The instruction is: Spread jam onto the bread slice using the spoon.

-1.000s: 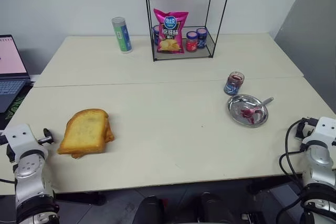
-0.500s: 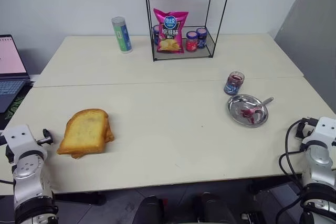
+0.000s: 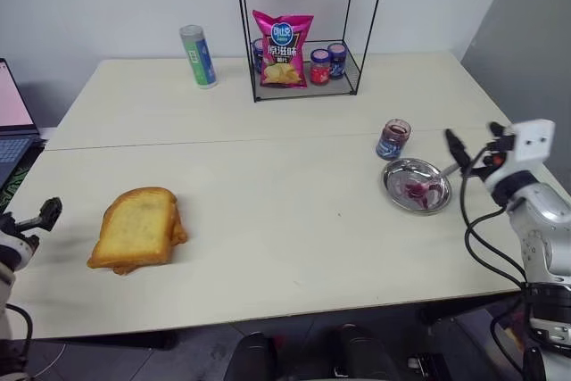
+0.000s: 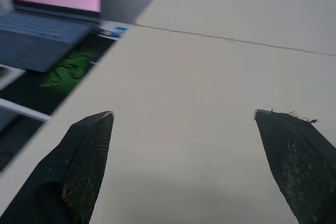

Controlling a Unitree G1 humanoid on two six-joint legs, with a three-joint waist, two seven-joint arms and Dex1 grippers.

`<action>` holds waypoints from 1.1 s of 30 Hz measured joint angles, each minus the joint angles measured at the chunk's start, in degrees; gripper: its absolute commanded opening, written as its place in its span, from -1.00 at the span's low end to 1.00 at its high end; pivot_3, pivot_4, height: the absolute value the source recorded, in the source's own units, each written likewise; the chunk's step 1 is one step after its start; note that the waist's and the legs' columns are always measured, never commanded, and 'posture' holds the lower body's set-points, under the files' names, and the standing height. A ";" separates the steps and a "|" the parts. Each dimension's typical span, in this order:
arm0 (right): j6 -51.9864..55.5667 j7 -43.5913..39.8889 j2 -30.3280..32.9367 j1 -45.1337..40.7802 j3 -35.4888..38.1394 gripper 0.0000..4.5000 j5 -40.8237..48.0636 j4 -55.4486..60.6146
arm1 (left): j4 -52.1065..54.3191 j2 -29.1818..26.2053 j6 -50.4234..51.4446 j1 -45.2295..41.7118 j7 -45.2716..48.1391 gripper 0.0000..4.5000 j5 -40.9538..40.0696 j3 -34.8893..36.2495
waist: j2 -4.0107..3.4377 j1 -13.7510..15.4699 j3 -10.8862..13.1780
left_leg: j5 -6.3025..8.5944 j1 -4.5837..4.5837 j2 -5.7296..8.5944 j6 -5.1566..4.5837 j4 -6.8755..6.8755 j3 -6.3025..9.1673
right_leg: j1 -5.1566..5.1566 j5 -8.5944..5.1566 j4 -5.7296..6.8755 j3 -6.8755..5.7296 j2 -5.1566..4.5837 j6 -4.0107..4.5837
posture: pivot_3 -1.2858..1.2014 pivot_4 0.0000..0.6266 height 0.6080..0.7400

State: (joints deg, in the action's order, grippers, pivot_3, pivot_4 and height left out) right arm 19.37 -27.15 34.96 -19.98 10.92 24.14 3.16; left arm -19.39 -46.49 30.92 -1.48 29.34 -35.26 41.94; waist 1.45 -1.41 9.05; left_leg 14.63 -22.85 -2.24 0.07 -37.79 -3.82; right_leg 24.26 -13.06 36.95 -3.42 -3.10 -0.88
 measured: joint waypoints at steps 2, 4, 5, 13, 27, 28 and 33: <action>3.46 -4.80 0.49 -1.18 -3.89 0.99 2.01 2.41 | 4.27 -0.74 7.15 5.60 4.64 1.00 -5.05 1.65 | 0.15 -0.21 0.13 | 0.04 -0.06 -0.09 0.06 -0.01 0.07 | 0.04 -0.07 0.03 -0.10 0.00 0.13 | 0.03 -0.52 1.00; 8.76 -12.45 0.88 -3.16 -10.10 0.99 5.41 6.66 | 12.84 -0.79 16.84 13.87 10.25 1.00 -12.24 4.36 | 0.26 -0.30 0.31 | 0.11 -0.07 -0.21 0.20 -0.03 0.20 | 0.08 -0.19 0.07 -0.30 0.02 0.34 | 0.03 -0.52 1.00; 9.26 -13.21 0.85 -3.37 -10.78 0.99 5.84 7.20 | 13.77 -0.79 17.74 14.35 10.70 1.00 -12.94 4.51 | 0.26 -0.23 0.32 | 0.12 -0.07 -0.21 0.21 -0.03 0.23 | 0.08 -0.23 0.09 -0.33 0.02 0.40 | 0.03 -0.52 1.00; 15.78 -26.43 -0.80 -6.36 -21.56 0.99 9.15 9.41 | 26.21 4.61 24.56 19.92 8.36 1.00 -18.44 6.26 | 0.04 1.67 0.53 | 0.13 -0.09 -0.20 0.25 -0.05 0.43 | 0.05 -0.51 0.10 -0.53 0.05 0.87 | 0.03 -0.52 1.00; 17.56 -27.86 -3.93 -7.72 -23.29 1.00 8.62 9.56 | 23.16 6.28 21.33 16.55 7.46 0.08 -15.82 4.58 | 0.13 1.53 0.53 | 0.15 -0.10 -0.20 0.28 -0.05 0.41 | 0.05 -0.51 0.09 -0.51 0.06 0.89 | 0.03 -0.52 1.00; 17.53 -27.82 -4.03 -7.36 -23.29 1.00 8.59 9.56 | 23.15 6.28 21.41 16.59 7.64 -0.01 -16.08 4.61 | 0.13 1.52 0.53 | 0.16 -0.10 -0.20 0.28 -0.05 0.41 | 0.05 -0.51 0.09 -0.51 0.06 0.89 | 0.03 -0.52 1.00; 17.44 -27.76 -4.88 -6.70 -23.28 1.00 8.58 9.64 | 23.24 6.28 21.49 17.42 7.99 -0.47 -16.38 4.75 | 0.13 1.45 0.54 | 0.16 -0.10 -0.21 0.30 -0.05 0.41 | 0.06 -0.51 0.10 -0.52 0.06 0.89 | 0.03 -0.52 1.00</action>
State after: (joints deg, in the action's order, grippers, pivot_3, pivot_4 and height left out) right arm 36.81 -54.91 30.08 -26.68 -12.36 32.72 12.80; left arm 3.85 -40.21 52.41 15.94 37.33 -51.64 46.70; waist 1.59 0.04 9.59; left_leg 14.79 -22.94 -2.45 0.37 -37.84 -3.41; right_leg 24.32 -13.57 37.05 -3.93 -3.04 0.02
